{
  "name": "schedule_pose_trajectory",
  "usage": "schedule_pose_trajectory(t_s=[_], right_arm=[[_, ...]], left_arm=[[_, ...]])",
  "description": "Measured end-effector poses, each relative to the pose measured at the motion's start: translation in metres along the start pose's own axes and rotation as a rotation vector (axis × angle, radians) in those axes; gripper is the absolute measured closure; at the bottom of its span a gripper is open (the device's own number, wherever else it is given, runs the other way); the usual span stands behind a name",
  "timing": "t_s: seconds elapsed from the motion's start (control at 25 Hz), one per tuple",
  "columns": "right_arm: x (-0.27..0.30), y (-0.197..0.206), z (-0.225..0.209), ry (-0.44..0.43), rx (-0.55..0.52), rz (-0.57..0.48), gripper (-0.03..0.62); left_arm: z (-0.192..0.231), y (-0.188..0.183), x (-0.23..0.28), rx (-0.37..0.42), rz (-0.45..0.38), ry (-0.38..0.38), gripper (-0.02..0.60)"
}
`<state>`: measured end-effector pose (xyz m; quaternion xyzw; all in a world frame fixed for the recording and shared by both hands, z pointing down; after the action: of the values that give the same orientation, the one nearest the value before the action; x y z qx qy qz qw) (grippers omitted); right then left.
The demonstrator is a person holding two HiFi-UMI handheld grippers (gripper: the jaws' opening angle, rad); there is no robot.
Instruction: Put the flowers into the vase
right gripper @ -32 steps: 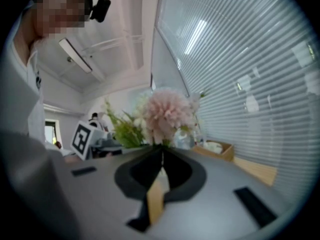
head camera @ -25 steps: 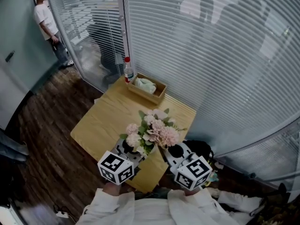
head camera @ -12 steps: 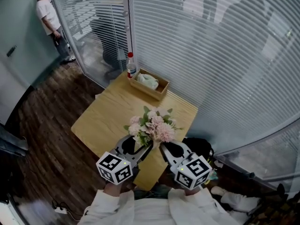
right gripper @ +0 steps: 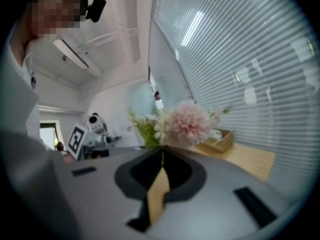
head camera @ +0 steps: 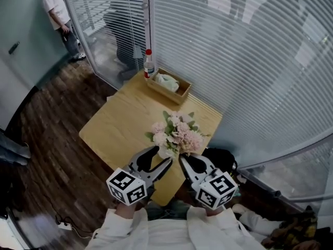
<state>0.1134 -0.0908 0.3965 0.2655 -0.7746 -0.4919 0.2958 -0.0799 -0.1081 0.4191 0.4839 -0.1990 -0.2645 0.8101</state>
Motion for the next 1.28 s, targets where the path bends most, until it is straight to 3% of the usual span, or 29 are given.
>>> schedule_pose_trajectory(t_s=[0.12,0.32,0.52,0.76,1.28], right_arm=[[-0.001,0.0,0.001,-0.006,0.001,-0.001,0.58],[-0.002,-0.001,0.002,-0.018,-0.001,0.001,0.58],[-0.004,0.001,0.004,-0.021,0.0,0.01,0.58],[-0.005,0.002,0.007,-0.034,-0.007,0.013,0.58],[-0.012,0.005,0.014,-0.054,-0.004,-0.017,0.58]], left_arm=[[-0.004,0.001,-0.002,-0.031,-0.008,0.061,0.339],[-0.009,-0.005,-0.007,0.013,-0.014,0.056,0.352],[-0.008,-0.007,-0.01,0.028,-0.034,0.051,0.493],[-0.008,-0.001,-0.007,0.0,-0.008,0.039,0.572],[-0.017,0.001,0.003,0.011,0.021,0.048,0.572]])
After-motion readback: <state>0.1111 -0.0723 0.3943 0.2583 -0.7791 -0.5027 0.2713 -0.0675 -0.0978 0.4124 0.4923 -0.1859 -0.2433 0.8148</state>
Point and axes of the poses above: the fingertips, and each gripper's own axes: x forward along the fingers, z to its left, y out of its underside, the point moved 10 cm from there along -x, backward along the fingers, and after that the axes turned 2 degrees about -z, right-handed, at the moved point
